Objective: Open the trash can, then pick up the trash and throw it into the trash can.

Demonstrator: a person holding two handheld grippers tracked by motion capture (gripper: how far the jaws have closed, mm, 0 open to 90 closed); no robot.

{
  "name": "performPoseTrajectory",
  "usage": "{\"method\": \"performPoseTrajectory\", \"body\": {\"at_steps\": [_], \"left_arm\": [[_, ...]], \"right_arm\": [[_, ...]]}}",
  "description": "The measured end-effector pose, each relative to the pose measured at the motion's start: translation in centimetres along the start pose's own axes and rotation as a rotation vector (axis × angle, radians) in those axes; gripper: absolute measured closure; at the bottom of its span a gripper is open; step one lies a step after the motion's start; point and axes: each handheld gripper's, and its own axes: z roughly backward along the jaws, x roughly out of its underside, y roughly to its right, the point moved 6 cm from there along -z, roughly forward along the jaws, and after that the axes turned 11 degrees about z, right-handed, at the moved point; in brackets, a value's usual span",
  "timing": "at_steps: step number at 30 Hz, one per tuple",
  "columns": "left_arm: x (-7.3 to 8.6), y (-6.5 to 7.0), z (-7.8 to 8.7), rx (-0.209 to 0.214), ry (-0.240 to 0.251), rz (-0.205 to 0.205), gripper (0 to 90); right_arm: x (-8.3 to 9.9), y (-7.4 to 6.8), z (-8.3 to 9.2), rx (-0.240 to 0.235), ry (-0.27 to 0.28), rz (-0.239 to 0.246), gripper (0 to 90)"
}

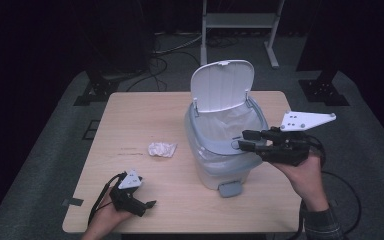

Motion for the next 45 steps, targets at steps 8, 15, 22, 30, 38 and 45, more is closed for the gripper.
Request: {"method": "performPoseTrajectory", "body": {"at_steps": [8,15,22,30,38,45], "left_arm": [[0.0,0.0,0.0,0.000,0.000,0.000,0.0],[0.0,0.0,0.0,0.000,0.000,0.000,0.0],[0.0,0.0,0.0,0.000,0.000,0.000,0.0],[0.0,0.0,0.0,0.000,0.001,0.001,0.0],[0.0,0.0,0.0,0.000,-0.001,0.000,0.0],[0.0,0.0,0.0,0.000,-0.001,0.000,0.0]], "right_arm": [[0.1,0.4,1.8,0.087,0.024,0.002,32.3],[1.1,0.7,3.3,0.150,0.013,-0.012,20.5],[3.5,1.2,4.5,0.205,-0.026,-0.050,12.6],[6.5,1.4,5.3,0.245,-0.063,-0.073,8.9],[9.0,1.7,5.1,0.257,-0.073,-0.091,8.1],[12.2,2.1,4.0,0.259,-0.072,-0.109,8.1]]}}
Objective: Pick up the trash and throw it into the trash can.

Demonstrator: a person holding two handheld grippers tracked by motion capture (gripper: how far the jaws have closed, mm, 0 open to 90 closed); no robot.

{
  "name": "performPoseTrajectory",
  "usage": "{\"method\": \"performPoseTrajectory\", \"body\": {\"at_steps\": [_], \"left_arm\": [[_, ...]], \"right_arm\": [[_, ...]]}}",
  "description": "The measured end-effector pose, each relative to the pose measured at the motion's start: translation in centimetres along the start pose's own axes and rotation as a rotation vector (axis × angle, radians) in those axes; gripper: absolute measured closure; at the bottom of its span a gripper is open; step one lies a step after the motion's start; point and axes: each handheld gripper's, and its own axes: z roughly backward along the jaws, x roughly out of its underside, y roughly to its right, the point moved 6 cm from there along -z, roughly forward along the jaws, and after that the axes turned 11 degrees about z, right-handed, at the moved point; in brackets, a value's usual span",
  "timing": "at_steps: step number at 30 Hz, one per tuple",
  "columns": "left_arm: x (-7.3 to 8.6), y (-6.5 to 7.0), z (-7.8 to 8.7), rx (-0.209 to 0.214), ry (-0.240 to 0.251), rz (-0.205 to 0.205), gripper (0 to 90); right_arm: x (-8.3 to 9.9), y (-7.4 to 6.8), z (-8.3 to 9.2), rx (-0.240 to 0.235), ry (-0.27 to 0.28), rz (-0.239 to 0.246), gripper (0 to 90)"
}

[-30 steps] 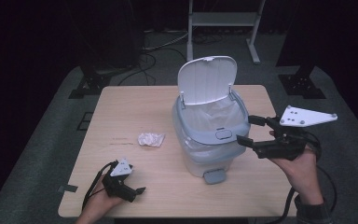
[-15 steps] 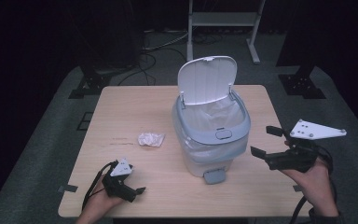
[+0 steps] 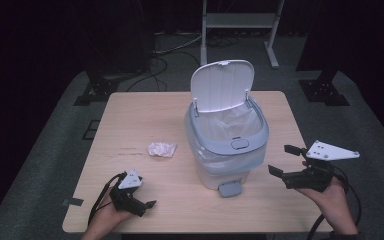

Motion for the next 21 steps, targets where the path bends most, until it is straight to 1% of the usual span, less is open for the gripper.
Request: {"method": "performPoseTrajectory", "body": {"at_steps": [1,4,5,6,7,8,9,10,11,12,14,16,18,19,20,21], "left_arm": [[0.0,0.0,0.0,0.000,0.000,0.000,0.0],[0.0,0.0,0.0,0.000,0.000,0.000,0.0],[0.0,0.0,0.0,0.000,0.000,0.000,0.0],[0.0,0.0,0.0,0.000,0.000,0.000,0.0],[0.0,0.0,0.0,0.000,0.000,0.000,0.0],[0.0,0.0,0.0,0.000,0.000,0.000,0.0],[0.0,0.0,0.0,0.000,0.000,0.000,0.0],[0.0,0.0,0.0,0.000,0.000,0.000,0.0],[0.0,0.0,0.0,0.000,0.000,-0.001,0.0],[0.0,0.0,0.0,0.000,0.003,0.003,0.0],[0.0,0.0,0.0,-0.001,0.002,-0.001,0.0],[0.0,0.0,0.0,0.000,0.002,0.000,0.0],[0.0,0.0,0.0,0.000,0.002,0.000,0.0],[0.0,0.0,0.0,0.000,0.002,0.000,0.0],[0.0,0.0,0.0,0.000,0.001,0.000,0.0],[0.0,0.0,0.0,0.000,0.001,0.000,0.0]], "right_arm": [[0.7,0.1,-0.3,0.000,-0.001,-0.014,8.1],[1.3,0.3,-0.5,0.004,-0.008,-0.017,8.1],[2.1,0.3,-0.9,0.010,-0.024,-0.015,8.1],[2.1,0.3,-0.9,0.010,-0.024,-0.015,8.1],[2.7,0.4,-1.2,0.013,-0.039,-0.014,8.1],[2.7,0.4,-1.2,0.013,-0.039,-0.014,8.1],[3.5,0.4,-1.5,0.015,-0.059,-0.017,8.1],[3.5,0.4,-1.5,0.015,-0.059,-0.017,8.1],[4.2,0.4,-1.8,0.019,-0.076,-0.021,8.1],[4.2,0.4,-1.8,0.019,-0.076,-0.021,8.1],[5.2,0.5,-2.1,0.020,-0.096,-0.024,8.1],[5.4,0.4,-2.1,0.019,-0.100,-0.024,8.1],[6.3,0.4,-2.3,0.023,-0.117,-0.021,8.1],[6.3,0.4,-2.3,0.023,-0.117,-0.021,8.1],[6.9,0.4,-2.4,0.028,-0.136,-0.021,8.1],[7.2,0.4,-2.5,0.029,-0.144,-0.019,8.1]]}}
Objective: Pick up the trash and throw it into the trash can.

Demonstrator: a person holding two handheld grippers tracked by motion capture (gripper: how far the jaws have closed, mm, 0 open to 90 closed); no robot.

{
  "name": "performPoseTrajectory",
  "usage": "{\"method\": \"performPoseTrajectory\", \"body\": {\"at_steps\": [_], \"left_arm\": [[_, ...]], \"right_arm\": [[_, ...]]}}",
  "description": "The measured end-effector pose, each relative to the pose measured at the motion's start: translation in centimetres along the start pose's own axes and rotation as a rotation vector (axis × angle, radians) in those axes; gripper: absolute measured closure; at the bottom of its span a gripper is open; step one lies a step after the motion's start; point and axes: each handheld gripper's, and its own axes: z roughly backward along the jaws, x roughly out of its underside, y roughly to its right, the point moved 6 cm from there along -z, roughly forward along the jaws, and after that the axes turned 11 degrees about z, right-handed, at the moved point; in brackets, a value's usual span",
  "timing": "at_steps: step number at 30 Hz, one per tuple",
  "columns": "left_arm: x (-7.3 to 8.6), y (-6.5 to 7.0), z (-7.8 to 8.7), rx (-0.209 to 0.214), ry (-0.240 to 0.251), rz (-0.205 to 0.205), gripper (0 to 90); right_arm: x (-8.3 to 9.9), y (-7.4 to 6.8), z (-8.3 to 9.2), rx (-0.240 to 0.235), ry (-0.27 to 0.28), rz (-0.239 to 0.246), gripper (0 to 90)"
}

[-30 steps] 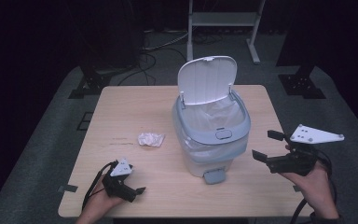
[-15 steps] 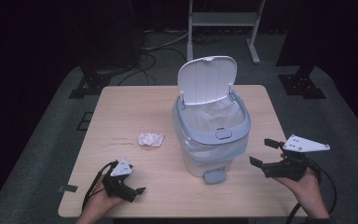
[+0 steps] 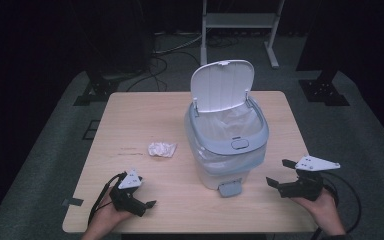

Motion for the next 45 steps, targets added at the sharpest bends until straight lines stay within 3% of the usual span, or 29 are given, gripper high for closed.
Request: {"method": "performPoseTrajectory", "body": {"at_steps": [11,15,16,20,32,45], "left_arm": [[0.0,0.0,0.0,-0.002,-0.001,0.001,0.0],[-0.1,-0.1,0.0,-0.004,-0.002,0.004,0.0],[-0.2,-0.2,0.0,-0.004,-0.003,0.010,0.0],[-0.3,-0.2,0.2,-0.007,0.004,0.011,0.0],[-1.4,-0.2,0.4,-0.028,0.021,0.031,0.0],[-3.6,-0.6,0.3,-0.050,0.063,0.041,0.0]], "right_arm": [[2.9,-0.3,-1.2,0.000,-0.082,-0.015,7.2],[3.9,-0.1,-1.5,0.010,-0.123,-0.010,6.4],[4.3,0.1,-1.8,0.012,-0.147,-0.017,0.7],[5.1,0.1,-2.4,0.004,-0.197,-0.014,0.5],[6.1,0.2,-3.1,0.001,-0.247,-0.019,0.1],[6.2,0.2,-3.3,0.021,-0.239,-0.011,0.0]]}}
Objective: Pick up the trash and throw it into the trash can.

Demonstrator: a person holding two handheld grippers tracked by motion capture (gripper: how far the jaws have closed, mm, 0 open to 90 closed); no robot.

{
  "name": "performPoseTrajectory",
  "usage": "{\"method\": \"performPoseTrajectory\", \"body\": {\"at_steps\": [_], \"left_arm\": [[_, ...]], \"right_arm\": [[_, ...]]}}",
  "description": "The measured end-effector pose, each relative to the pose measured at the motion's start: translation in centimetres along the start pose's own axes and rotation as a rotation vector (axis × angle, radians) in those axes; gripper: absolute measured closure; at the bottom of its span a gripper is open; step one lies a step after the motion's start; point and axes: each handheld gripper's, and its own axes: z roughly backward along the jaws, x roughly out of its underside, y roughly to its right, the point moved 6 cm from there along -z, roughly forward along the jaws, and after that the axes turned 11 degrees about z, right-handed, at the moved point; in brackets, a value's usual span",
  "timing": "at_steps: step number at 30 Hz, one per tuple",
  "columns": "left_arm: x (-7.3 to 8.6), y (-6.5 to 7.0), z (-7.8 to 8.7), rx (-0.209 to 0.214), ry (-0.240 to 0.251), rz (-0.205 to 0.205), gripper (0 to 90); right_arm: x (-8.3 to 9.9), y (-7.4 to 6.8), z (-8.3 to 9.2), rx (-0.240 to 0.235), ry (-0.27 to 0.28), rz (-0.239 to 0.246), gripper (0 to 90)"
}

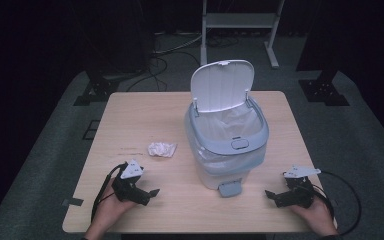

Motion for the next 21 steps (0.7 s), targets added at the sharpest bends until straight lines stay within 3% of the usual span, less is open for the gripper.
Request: {"method": "performPoseTrajectory", "body": {"at_steps": [15,21], "left_arm": [[-2.7,-1.4,-0.5,-0.018,0.039,0.028,0.0],[-3.5,-1.5,-1.1,-0.022,0.016,0.018,0.0]], "right_arm": [[0.0,0.0,0.0,-0.002,0.001,-0.001,0.0],[0.0,0.0,0.0,-0.002,0.000,0.000,0.0]]}}
